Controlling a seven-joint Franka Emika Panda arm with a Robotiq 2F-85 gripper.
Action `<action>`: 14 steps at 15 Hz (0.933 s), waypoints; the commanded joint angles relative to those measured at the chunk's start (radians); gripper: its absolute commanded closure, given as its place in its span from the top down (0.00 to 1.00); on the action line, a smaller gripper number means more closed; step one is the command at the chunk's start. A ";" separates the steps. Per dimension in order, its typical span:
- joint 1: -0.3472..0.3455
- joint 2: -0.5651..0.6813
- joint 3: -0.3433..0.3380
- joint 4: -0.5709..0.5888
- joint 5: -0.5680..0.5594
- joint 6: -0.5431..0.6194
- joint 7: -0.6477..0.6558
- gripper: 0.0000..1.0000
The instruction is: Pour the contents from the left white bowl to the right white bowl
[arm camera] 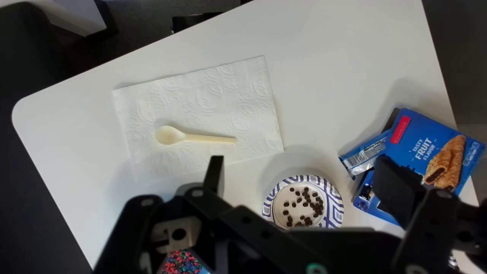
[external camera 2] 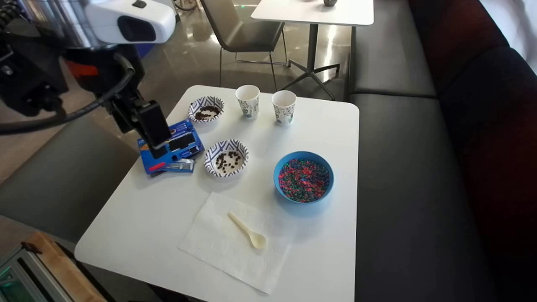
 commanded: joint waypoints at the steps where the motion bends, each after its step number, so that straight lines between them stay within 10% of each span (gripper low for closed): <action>1: -0.001 0.000 0.000 0.001 0.000 -0.001 0.000 1.00; 14: 0.079 0.402 0.105 0.275 -0.006 0.134 0.167 1.00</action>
